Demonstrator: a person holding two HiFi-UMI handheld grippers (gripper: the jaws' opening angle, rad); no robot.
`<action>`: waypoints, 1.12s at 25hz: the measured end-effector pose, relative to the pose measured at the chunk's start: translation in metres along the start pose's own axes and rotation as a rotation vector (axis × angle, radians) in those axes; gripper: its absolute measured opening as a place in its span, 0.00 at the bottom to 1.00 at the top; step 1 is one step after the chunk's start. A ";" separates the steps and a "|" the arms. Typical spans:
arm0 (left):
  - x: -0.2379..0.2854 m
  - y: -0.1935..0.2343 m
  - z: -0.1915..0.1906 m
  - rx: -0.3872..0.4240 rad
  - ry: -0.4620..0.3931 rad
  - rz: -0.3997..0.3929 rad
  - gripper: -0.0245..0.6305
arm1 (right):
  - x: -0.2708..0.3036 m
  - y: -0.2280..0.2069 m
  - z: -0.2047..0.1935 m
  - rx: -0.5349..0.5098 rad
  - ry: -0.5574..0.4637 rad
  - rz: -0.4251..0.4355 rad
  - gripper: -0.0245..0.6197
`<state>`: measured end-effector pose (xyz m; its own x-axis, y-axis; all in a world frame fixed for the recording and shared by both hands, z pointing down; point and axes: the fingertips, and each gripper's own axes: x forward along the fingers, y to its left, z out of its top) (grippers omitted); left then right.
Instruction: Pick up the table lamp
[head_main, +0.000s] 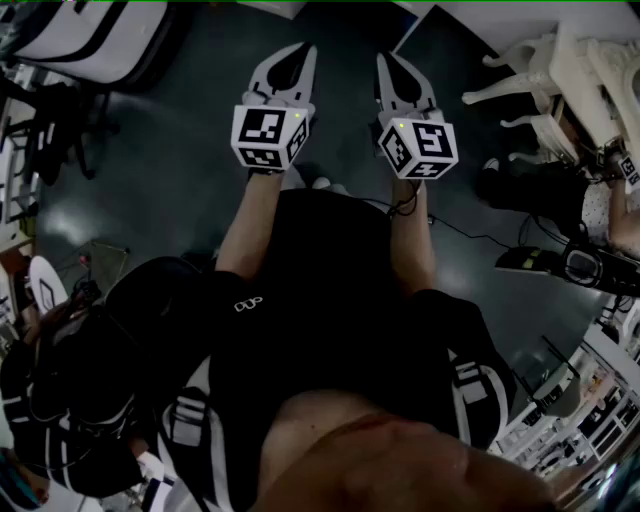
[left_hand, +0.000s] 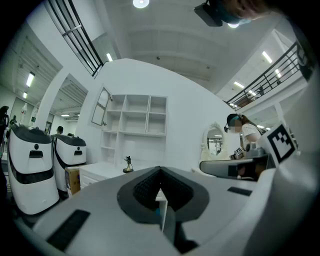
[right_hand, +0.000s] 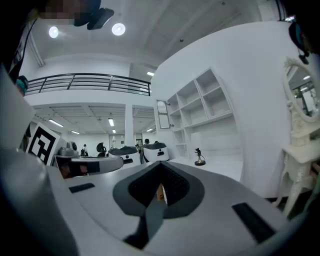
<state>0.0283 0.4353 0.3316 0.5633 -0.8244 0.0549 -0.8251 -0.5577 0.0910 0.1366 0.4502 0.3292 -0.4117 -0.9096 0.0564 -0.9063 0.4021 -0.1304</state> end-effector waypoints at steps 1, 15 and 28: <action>0.002 -0.002 0.000 0.004 0.004 -0.001 0.05 | -0.001 -0.003 0.001 -0.002 -0.005 -0.010 0.06; -0.003 0.024 -0.020 -0.065 0.071 0.016 0.05 | 0.014 0.006 -0.019 0.039 0.030 -0.033 0.06; 0.025 0.087 -0.046 -0.144 0.087 0.049 0.05 | 0.072 0.005 -0.043 0.024 0.097 -0.017 0.06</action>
<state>-0.0270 0.3703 0.3862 0.5291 -0.8356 0.1481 -0.8405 -0.4920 0.2269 0.0983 0.3911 0.3747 -0.4044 -0.9014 0.1546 -0.9112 0.3826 -0.1526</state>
